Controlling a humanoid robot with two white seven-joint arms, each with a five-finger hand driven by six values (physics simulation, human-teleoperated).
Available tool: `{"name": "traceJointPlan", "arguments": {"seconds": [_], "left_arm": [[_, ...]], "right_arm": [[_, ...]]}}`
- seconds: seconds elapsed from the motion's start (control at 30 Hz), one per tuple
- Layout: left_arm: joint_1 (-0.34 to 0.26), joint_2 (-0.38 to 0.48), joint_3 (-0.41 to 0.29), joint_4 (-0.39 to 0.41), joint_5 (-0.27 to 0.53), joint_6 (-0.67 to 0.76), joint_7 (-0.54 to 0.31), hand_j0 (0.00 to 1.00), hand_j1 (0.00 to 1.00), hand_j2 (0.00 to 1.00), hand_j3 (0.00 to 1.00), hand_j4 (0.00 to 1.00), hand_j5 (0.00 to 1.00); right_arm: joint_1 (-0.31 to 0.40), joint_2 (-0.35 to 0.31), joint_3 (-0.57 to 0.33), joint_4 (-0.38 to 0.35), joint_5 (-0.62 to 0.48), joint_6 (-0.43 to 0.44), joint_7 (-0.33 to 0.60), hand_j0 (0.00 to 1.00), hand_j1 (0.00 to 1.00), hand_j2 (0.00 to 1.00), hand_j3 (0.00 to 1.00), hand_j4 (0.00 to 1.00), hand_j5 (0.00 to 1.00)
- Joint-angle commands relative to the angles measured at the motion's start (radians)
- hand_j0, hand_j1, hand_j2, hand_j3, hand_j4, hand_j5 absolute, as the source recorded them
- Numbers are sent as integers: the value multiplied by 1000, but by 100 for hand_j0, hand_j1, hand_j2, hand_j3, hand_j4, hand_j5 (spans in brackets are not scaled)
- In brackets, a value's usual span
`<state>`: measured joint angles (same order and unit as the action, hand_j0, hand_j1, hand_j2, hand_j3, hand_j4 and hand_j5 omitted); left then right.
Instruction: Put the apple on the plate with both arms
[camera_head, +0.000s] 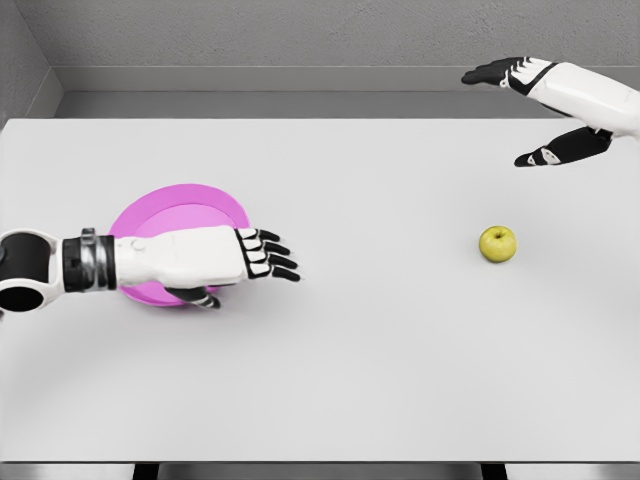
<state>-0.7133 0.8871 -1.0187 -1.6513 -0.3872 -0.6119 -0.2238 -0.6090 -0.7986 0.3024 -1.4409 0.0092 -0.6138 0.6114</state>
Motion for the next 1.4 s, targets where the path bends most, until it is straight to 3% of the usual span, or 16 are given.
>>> {"name": "traceJointPlan", "arguments": {"seconds": [0.0, 0.2, 0.33, 0.43, 0.5, 0.97, 1.17, 1.37], "left_arm": [[0, -5, 2, 16, 7, 1, -8, 100, 100, 100, 100, 100, 100], [-3, -5, 2, 13, 8, 1, -8, 100, 100, 100, 100, 100, 100], [-3, -5, 2, -1, 7, 1, -9, 100, 100, 100, 100, 100, 100], [-6, -5, 3, -4, 8, 1, -11, 100, 100, 100, 100, 100, 100], [-6, -5, 3, -4, 7, 1, -9, 100, 100, 100, 100, 100, 100], [9, -13, 37, -4, 10, 1, -51, 100, 100, 100, 100, 100, 100], [5, -13, 35, -2, 11, 1, -51, 100, 100, 100, 100, 100, 100], [5, -14, 35, -1, 10, 1, -51, 100, 100, 100, 100, 100, 100]], "right_arm": [[0, 1, 3, -3, -8, 3, -1, 100, 100, 100, 100, 100, 100], [8, -5, 11, -6, -6, 3, -1, 100, 100, 100, 100, 100, 100], [48, -117, 11, -3, -25, 3, -1, 100, 100, 100, 100, 100, 100], [97, -182, 49, -1, -212, 3, -1, 100, 100, 100, 100, 100, 100], [132, -197, 70, 2, -215, 3, -1, 100, 100, 100, 100, 100, 100], [161, -192, 244, 5, -219, 3, -1, 100, 100, 100, 100, 100, 100], [155, -134, 271, 97, -230, 3, -1, 100, 100, 100, 100, 100, 100], [147, -122, 285, 119, -230, 3, -1, 100, 100, 100, 100, 100, 100]]}}
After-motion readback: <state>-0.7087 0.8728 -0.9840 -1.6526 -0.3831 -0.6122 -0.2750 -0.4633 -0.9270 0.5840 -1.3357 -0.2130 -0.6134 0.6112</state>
